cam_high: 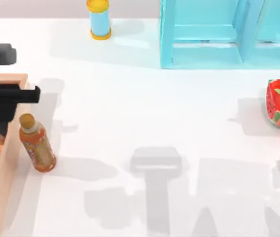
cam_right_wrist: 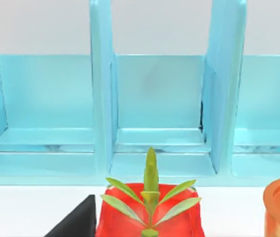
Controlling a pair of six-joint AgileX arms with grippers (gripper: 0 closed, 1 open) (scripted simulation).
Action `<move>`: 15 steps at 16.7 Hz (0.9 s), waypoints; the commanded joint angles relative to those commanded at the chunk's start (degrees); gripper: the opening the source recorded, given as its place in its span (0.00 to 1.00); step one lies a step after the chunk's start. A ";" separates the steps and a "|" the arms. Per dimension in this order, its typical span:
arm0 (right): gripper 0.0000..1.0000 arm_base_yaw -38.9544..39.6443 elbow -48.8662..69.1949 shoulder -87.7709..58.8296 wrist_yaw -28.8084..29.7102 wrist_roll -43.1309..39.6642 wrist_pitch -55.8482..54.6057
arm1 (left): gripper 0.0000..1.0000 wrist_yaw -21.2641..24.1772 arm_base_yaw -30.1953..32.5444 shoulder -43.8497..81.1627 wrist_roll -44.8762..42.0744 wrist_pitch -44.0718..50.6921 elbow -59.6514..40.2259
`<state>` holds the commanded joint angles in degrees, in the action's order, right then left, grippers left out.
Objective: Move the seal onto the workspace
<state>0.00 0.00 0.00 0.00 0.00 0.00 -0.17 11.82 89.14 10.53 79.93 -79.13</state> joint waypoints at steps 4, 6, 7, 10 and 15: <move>1.00 0.00 0.00 0.00 0.00 0.00 0.00 | 0.00 0.02 -0.23 -0.18 -0.08 -0.13 -0.09; 1.00 0.00 0.00 0.00 0.00 0.00 0.00 | 0.00 0.12 0.42 -0.07 1.22 -0.06 -1.72; 1.00 0.00 0.00 0.00 0.00 0.00 0.00 | 0.00 0.19 1.14 0.25 2.38 -0.15 -3.13; 1.00 0.00 0.00 0.00 0.00 0.00 0.00 | 0.00 0.45 5.05 3.52 7.25 -1.34 -8.62; 1.00 0.00 0.00 0.00 0.00 0.00 0.00 | 0.00 0.64 15.08 15.69 17.66 -4.92 -18.23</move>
<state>0.00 0.00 0.00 0.00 0.00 0.00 0.47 26.90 104.82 28.19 75.01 -97.36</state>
